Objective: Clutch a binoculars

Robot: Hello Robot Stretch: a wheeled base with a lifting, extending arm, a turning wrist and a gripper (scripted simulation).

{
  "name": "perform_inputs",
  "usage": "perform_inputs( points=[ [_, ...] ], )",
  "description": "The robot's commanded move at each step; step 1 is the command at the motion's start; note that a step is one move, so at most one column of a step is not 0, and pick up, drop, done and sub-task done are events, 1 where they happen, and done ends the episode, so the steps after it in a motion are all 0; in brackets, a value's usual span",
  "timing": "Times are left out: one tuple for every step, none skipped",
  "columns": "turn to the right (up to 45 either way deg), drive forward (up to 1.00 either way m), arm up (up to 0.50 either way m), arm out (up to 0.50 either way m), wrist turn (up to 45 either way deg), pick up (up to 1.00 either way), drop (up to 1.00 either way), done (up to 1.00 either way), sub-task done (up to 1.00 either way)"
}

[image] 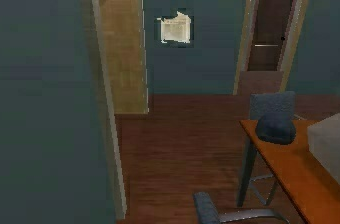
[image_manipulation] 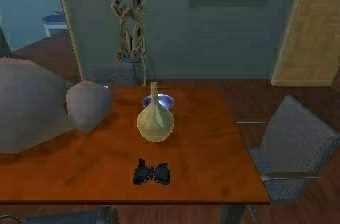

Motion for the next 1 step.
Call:
perform_inputs(
  points=[
    [0.0, 0.00, 0.50, 0.00, 0.0, 0.00, 0.00, 0.00, 0.00]
  ],
)
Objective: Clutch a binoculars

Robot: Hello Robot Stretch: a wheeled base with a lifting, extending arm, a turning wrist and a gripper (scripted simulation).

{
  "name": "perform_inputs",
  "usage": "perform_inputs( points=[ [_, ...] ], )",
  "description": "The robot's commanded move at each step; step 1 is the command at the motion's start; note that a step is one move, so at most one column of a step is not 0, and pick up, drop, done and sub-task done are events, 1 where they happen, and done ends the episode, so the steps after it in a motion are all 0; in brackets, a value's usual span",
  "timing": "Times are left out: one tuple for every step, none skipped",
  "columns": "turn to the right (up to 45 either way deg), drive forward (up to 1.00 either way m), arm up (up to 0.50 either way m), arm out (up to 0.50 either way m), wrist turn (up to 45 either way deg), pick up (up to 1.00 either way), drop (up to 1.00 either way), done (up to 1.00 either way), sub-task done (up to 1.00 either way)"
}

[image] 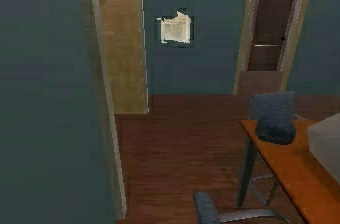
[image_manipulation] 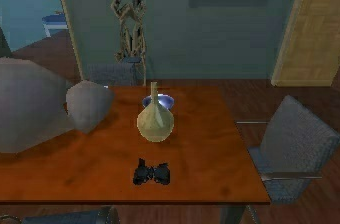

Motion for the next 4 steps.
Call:
perform_inputs(
  points=[
    [0.0, 0.00, 0.38, 0.00, 0.0, 0.00, 0.00, 0.00, 0.00],
    [0.0, 0.00, 0.00, 0.22, 0.0, 0.00, 0.00, 0.00, 0.00],
    [0.0, 0.00, 0.00, 0.00, 45.0, 0.00, 0.00, 0.00, 0.00],
    [0.0, 0.00, 0.00, 0.00, 45.0, 0.00, 0.00, 0.00, 0.00]
  ],
)
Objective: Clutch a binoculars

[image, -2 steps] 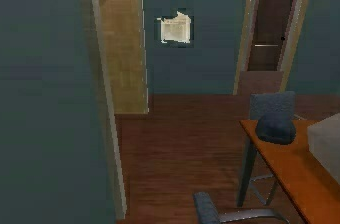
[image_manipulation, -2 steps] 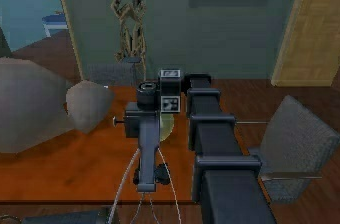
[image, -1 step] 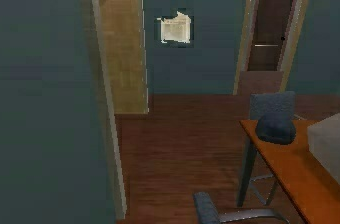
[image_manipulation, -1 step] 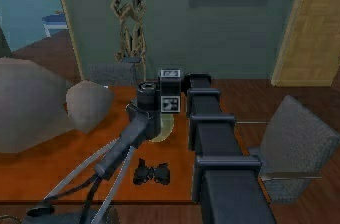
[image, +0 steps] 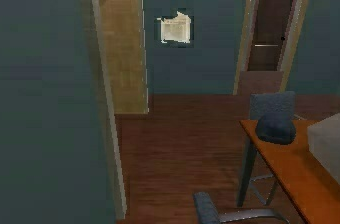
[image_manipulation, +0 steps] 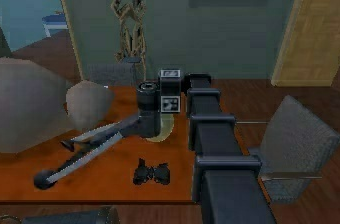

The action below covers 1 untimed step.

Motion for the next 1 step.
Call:
perform_inputs(
  points=[
    [0.0, 0.00, 0.00, 0.00, 45.0, 0.00, 0.00, 0.00, 0.00]
  ],
)
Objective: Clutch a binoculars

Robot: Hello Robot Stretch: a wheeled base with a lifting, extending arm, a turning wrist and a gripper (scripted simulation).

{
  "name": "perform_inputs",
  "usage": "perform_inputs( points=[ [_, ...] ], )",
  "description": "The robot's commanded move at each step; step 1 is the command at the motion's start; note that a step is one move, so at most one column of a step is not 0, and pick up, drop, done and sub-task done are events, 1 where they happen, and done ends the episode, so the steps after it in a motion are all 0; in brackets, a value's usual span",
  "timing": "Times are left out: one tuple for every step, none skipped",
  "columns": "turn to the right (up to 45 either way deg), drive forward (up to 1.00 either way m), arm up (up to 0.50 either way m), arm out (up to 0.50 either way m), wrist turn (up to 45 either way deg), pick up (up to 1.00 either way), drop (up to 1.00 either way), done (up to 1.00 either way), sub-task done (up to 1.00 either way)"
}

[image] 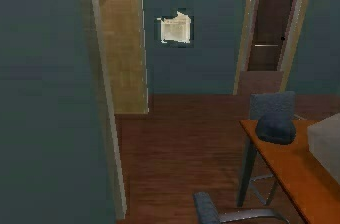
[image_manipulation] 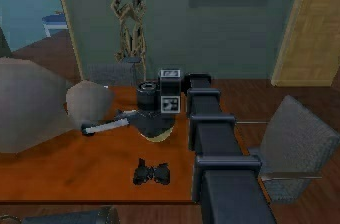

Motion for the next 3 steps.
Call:
perform_inputs(
  points=[
    [0.0, 0.00, 0.00, 0.00, 33.0, 0.00, 0.00, 0.00, 0.00],
    [0.0, 0.00, -0.28, 0.00, 0.0, 0.00, 0.00, 0.00, 0.00],
    [0.0, 0.00, 0.00, 0.00, 0.0, 1.00, 0.00, 0.00, 0.00]
  ],
)
